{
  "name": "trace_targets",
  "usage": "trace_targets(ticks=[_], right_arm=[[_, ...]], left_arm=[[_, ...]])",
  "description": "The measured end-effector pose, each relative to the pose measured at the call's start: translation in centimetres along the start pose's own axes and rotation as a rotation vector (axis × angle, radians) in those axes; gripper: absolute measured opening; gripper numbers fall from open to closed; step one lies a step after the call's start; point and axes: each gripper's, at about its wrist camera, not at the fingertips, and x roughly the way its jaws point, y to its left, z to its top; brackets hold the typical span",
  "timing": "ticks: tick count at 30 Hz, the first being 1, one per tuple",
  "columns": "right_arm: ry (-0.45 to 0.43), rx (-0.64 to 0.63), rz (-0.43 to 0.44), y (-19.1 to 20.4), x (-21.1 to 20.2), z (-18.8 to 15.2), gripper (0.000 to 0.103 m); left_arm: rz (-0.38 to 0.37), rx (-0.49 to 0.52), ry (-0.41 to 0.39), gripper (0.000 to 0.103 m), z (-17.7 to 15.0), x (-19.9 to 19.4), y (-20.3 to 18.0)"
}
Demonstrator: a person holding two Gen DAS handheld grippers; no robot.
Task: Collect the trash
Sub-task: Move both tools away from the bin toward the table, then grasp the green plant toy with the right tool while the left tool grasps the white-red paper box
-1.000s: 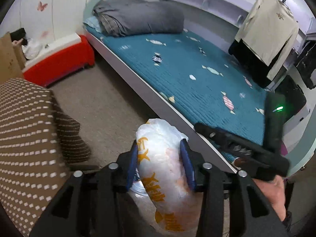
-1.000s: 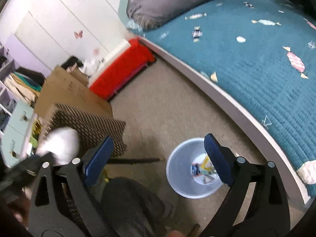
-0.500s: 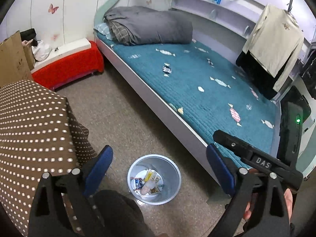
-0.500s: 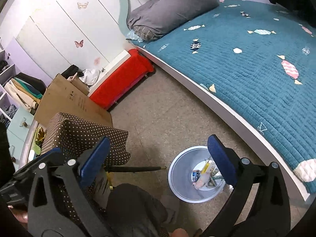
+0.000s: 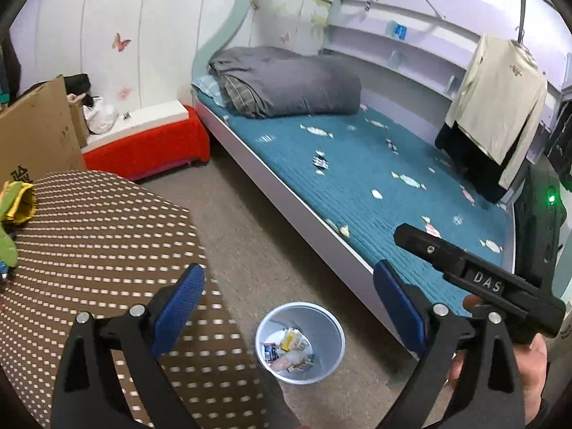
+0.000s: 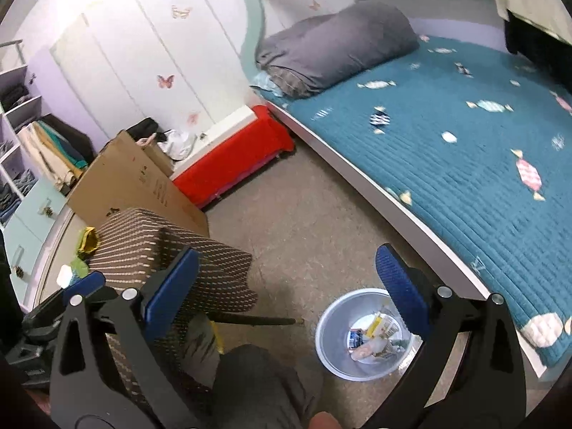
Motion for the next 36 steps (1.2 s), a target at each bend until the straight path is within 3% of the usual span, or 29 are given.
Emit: trace_targets(ticks=[10, 24, 31, 36], right_arm=[[0.007, -0.156, 0.105, 9.6, 0.3, 0.7, 0.097], [0.043, -0.354, 0.227, 23.0, 3.0, -0.6, 0.097], [0.094, -0.450, 0.278, 29.7, 6.2, -2.2, 0.097], [0.173, -0.485, 0.309, 33.6, 9.4, -3.5, 0.097]], left_arm=[[0.087, -0.058, -0.090, 0.094, 0.3, -5.5, 6.2], [0.286, -0.185, -0.153, 0.094, -2.1, -12.2, 17.5], [0.444, -0.272, -0.159, 0.094, -4.4, -15.1, 25.2], [0.476, -0.337, -0.138, 0.094, -6.1, -15.7, 30.5]])
